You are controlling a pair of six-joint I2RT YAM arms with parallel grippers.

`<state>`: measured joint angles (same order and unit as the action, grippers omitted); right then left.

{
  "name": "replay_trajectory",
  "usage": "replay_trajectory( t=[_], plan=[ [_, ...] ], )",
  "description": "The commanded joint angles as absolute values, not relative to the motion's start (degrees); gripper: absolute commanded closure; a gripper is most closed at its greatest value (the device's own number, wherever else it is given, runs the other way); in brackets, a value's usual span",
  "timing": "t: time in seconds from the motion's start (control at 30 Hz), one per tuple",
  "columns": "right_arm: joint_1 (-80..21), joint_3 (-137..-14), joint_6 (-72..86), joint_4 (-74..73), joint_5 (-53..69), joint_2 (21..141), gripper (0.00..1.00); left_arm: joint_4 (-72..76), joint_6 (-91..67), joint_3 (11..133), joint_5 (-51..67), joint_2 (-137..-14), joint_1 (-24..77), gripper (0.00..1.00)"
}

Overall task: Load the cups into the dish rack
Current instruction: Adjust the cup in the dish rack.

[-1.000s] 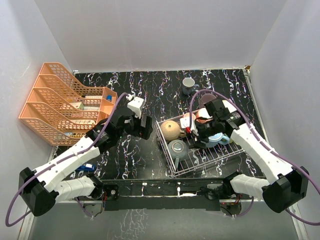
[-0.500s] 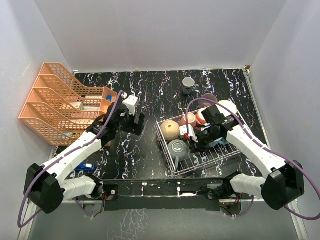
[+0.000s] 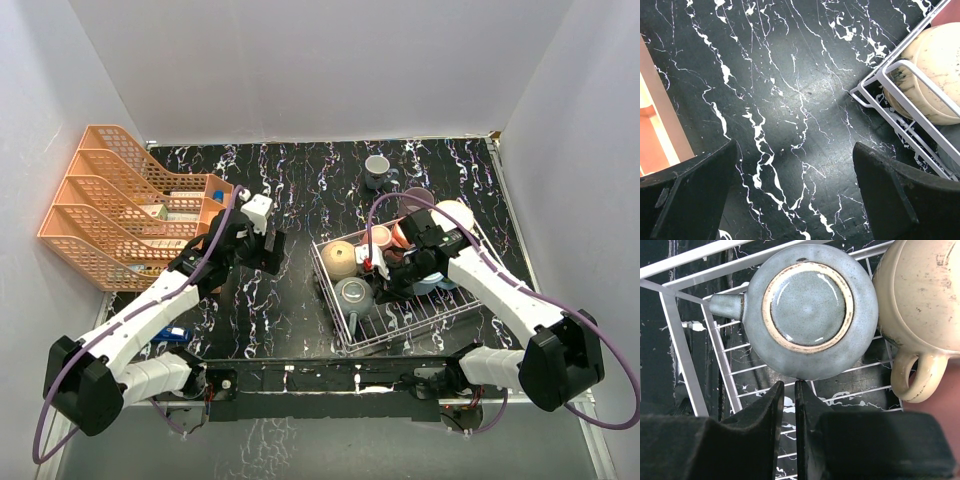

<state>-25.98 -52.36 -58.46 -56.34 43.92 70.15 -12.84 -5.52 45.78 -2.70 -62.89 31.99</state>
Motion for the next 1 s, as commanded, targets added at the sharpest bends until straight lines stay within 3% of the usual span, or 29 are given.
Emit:
replay_trajectory(
  t=[0.0, 0.2, 0.63, 0.97],
  plan=[
    [-26.5, -52.5, -55.1, -51.4, 47.7, 69.4, 0.82, -12.8, -4.6, 45.3, -4.6, -60.8, 31.6, 0.04],
    [-25.7, -56.3, -55.6, -55.6, 42.9, 68.2, 0.75, -13.1, -3.9, 45.1, -6.6, -59.9, 31.7, 0.04],
    [-18.4, -65.1, -58.6, -61.7, 48.6, 67.3, 0.56, -13.0, -3.1, 44.8, -7.8, -58.3, 31.7, 0.03],
    [-15.1, -78.5, -38.9, -46.2, 40.3, 75.4, 0.36, -13.0, -2.6, 44.7, -9.0, -57.2, 31.7, 0.02]
  ],
)
